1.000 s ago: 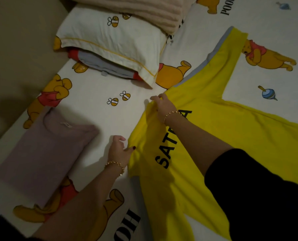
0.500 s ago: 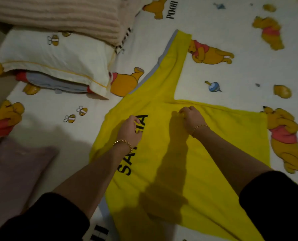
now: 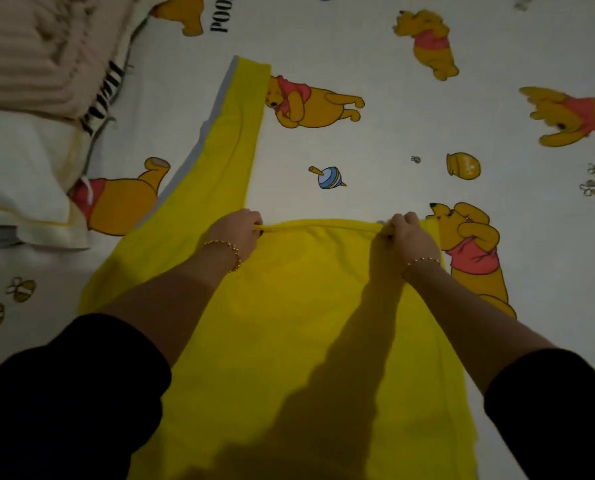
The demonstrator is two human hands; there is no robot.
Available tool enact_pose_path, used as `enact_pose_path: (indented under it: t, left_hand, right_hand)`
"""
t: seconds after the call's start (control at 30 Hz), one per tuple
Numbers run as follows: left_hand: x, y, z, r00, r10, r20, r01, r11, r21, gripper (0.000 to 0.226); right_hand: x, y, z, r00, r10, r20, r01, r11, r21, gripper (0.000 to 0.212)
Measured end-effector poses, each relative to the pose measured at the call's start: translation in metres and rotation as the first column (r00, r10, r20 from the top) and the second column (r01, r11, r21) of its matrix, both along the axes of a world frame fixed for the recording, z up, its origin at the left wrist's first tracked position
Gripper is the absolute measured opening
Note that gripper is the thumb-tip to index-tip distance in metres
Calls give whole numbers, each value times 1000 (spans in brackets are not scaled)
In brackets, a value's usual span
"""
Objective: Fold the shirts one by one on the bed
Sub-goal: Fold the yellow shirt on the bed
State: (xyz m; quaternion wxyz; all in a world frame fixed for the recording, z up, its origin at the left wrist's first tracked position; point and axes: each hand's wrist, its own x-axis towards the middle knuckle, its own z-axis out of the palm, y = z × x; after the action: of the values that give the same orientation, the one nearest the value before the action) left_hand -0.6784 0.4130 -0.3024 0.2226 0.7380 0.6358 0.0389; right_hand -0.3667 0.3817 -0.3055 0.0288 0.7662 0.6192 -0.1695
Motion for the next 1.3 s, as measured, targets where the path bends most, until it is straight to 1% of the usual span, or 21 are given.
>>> enact_pose_path:
  t: [0.07,0.1,0.2,0.27,0.33,0.4,0.47,0.57,0.7,0.73,0.8,0.87,0.93,0.97,1.0,1.03,1.07,1.13,1.17,1.23,1.3]
  left_hand:
    - [3,8,0,994,101,41,-104,993,64,13]
    - [4,12,1,992,106,65,-110,991,69,12]
    - [3,34,11,990,28,136,-27,1000,-12,18]
    - [-1,44,18,986,20,168,-14,999,-37,21]
    - [-8,70,23,986,44,158,-42,999,-16,16]
    - [-17,98,26,985,84,148,-85,996,3,11]
    - [-25,126,26,980,140,142,-146,989,30,9]
    - [-36,162,18,957,268,111,-279,955,100,18]
    - [-47,200,-4,838,545,23,-545,837,51,35]
    - [-47,207,-11,815,579,38,-580,814,24,41]
    - [-47,221,-23,785,616,65,-618,786,5,47]
    - [-47,235,-30,792,605,85,-607,794,7,39]
    - [-45,248,-29,786,576,225,-595,804,19,25]
    - [-43,254,-28,742,587,324,-628,778,28,22]
    - [-41,258,-25,677,610,412,-678,735,27,21]
    - [-41,263,-22,616,629,475,-717,697,7,24]
    - [-41,267,-21,579,649,494,-734,678,-29,30]
    - [-44,277,-20,609,653,449,-686,719,-115,38]
    - [-46,284,-19,640,637,429,-644,750,-152,38]
    - [-49,299,-17,659,615,433,-602,776,-187,28]
    - [-49,313,-12,641,590,492,-601,784,-158,17]
  right_hand:
    - [2,7,1,997,-77,7,77,996,34,19]
    - [3,12,2,995,-97,-11,97,995,29,19]
    - [2,34,9,992,-37,-118,30,998,-61,35]
    - [-10,44,13,985,-9,-174,-7,996,-93,42]
    - [-29,70,18,964,-21,-265,-5,995,-97,36]
    - [-57,99,23,916,-53,-397,18,996,-90,22]
    - [-83,132,21,876,-28,-481,2,998,-56,13]
    - [-120,182,11,822,-1,-569,-14,1000,-21,26]
    - [-163,261,-2,745,-35,-666,59,998,13,30]
    - [-171,279,-5,700,-68,-711,88,996,-8,35]
    - [-183,315,-9,562,-173,-808,169,981,-93,45]
    - [-193,343,-12,410,-257,-875,232,957,-172,50]
    - [-200,365,-14,242,-303,-922,277,932,-234,51]
    - [-203,374,-14,183,-307,-934,289,925,-247,50]
    - [-204,382,-12,173,-300,-938,283,928,-244,47]
    - [-204,389,-11,202,-285,-937,260,938,-230,44]
    - [-203,395,-9,262,-271,-926,215,952,-217,41]
    - [-201,409,-6,362,-240,-901,148,969,-199,41]
    - [-200,416,-7,378,-232,-896,156,970,-186,43]
    - [-198,426,-5,347,-232,-909,220,962,-162,49]
    - [-195,432,3,257,-229,-939,289,945,-151,55]
